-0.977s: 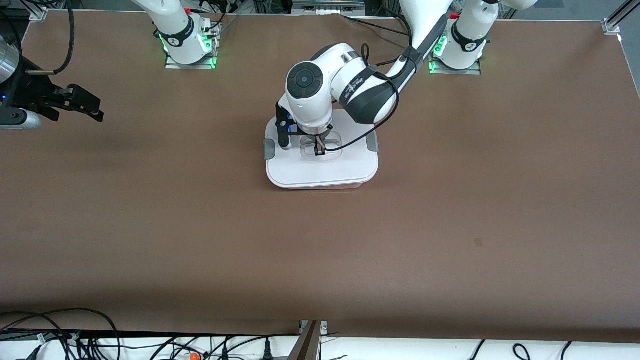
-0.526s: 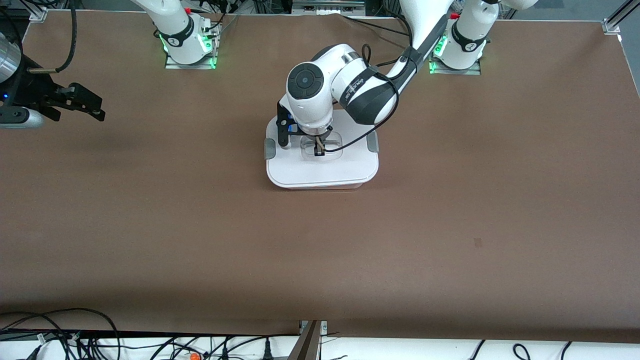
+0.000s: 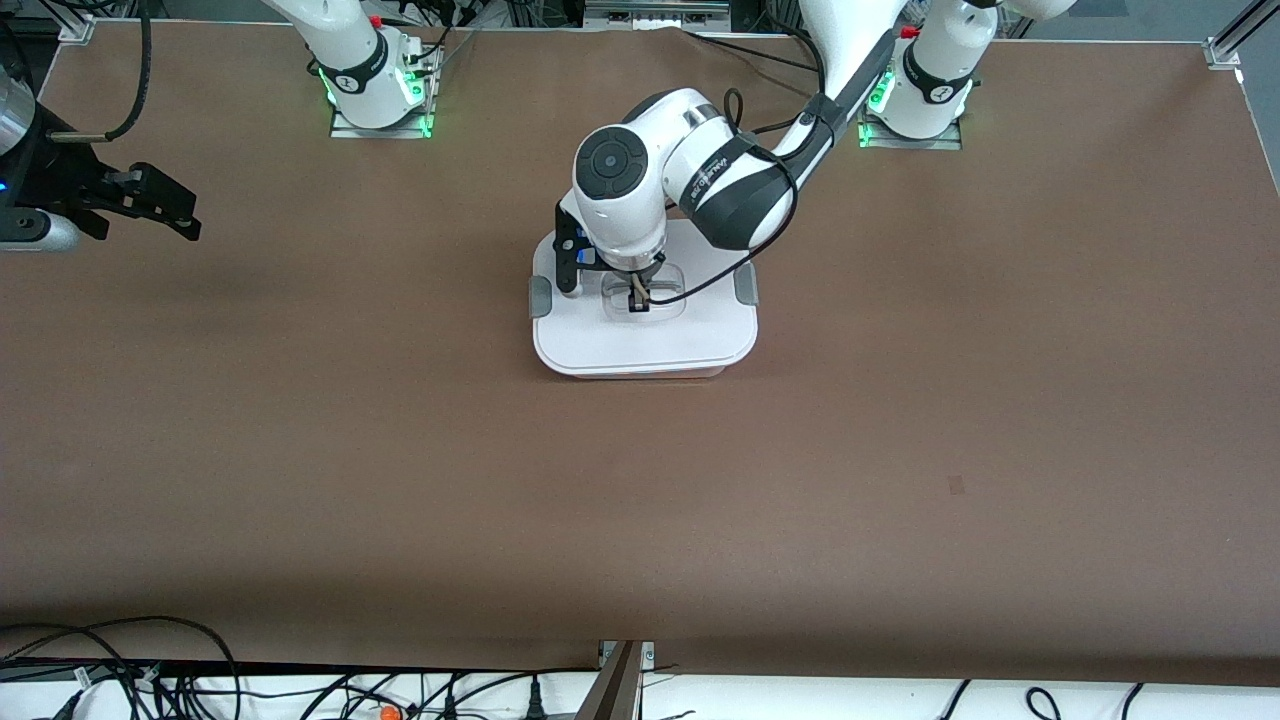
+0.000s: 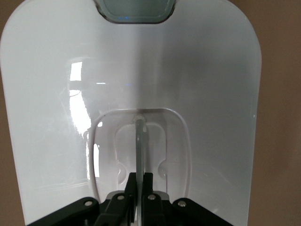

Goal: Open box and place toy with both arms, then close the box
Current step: 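Press the lid down onto the box with the left gripper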

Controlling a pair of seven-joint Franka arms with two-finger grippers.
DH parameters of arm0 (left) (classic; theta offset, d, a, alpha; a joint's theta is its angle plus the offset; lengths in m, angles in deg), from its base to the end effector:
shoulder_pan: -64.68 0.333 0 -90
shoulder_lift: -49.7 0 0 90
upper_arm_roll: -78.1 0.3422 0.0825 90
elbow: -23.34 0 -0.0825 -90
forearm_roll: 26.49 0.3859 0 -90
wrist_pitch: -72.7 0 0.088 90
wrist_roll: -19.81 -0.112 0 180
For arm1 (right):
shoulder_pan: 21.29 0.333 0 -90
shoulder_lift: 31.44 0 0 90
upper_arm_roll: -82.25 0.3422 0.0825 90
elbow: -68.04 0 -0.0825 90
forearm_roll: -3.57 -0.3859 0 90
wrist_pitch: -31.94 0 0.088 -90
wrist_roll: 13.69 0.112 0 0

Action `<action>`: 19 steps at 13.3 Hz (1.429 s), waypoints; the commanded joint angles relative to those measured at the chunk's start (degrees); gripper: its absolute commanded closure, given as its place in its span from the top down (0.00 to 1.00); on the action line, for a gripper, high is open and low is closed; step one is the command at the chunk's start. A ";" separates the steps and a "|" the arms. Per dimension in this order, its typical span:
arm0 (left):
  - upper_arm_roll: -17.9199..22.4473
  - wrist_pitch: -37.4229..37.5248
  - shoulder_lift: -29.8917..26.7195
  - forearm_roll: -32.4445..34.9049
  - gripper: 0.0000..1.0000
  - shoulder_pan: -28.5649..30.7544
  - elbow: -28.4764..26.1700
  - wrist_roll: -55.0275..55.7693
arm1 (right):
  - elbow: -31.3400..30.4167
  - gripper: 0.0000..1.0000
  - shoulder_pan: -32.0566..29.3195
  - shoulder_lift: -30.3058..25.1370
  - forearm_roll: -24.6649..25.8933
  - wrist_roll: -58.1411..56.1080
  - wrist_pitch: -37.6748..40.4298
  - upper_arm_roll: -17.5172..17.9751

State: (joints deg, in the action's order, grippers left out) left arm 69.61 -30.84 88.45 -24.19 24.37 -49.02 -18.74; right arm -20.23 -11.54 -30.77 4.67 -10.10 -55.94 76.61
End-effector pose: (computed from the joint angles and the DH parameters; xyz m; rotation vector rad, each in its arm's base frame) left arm 0.5105 -0.5366 0.3672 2.2507 -2.1179 -0.2007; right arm 0.5554 0.0381 0.6503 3.1199 0.0133 -0.0266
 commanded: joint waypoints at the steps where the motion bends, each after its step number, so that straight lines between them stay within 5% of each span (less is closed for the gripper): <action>1: 0.31 0.79 -0.60 1.13 0.00 0.15 -2.35 -2.57 | 0.65 1.00 -0.25 -0.24 0.13 -0.60 0.52 0.19; 9: 0.14 0.61 -0.60 3.06 0.00 0.06 -2.35 -2.93 | 0.56 1.00 -0.25 0.02 0.04 -0.60 0.16 0.27; 10: 0.14 0.70 -0.60 3.06 0.07 0.06 -2.35 -2.85 | 0.56 1.00 -0.25 0.11 0.13 -0.60 0.16 0.27; 11: 0.14 0.79 -0.60 3.06 0.46 0.15 -2.17 -2.93 | 0.56 1.00 -0.25 0.20 0.13 -0.60 0.16 0.27; 12: -0.03 1.05 -0.78 2.80 0.99 0.23 -1.74 -2.76 | 0.47 1.00 -0.25 0.20 0.13 -0.60 0.16 0.27; 19: 0.49 4.11 -6.57 -3.77 1.00 5.23 -0.85 -0.56 | 0.30 1.00 -0.25 0.20 0.04 -0.60 0.34 0.01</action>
State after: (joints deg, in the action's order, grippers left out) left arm 70.07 -29.46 84.91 -24.74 26.42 -48.83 -19.49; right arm -20.24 -11.55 -30.52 4.67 -10.11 -55.94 76.57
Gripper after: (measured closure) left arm 0.194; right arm 0.000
